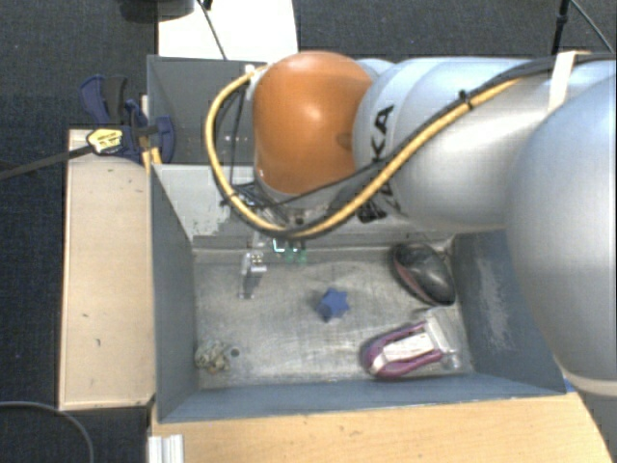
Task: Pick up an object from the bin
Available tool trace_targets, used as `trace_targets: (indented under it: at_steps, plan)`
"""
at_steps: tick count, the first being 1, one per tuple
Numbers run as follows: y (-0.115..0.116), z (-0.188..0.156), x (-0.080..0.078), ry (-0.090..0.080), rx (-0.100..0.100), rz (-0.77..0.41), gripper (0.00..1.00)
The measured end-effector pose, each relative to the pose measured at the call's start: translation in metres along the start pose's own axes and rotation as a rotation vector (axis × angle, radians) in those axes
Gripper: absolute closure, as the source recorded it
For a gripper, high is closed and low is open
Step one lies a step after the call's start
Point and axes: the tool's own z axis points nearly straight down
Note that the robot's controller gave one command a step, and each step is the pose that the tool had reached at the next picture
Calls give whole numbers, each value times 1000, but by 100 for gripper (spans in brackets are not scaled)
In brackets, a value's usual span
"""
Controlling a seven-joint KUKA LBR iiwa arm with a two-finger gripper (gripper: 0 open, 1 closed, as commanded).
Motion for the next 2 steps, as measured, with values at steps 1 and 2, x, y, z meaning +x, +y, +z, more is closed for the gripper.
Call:
trace_targets:
  at_steps: [1, 2]
  plan:
    - [-62, 95, -20, -1, 3, 20, 0]
    - [-130, 135, 46, 0, 1, -65, 0]
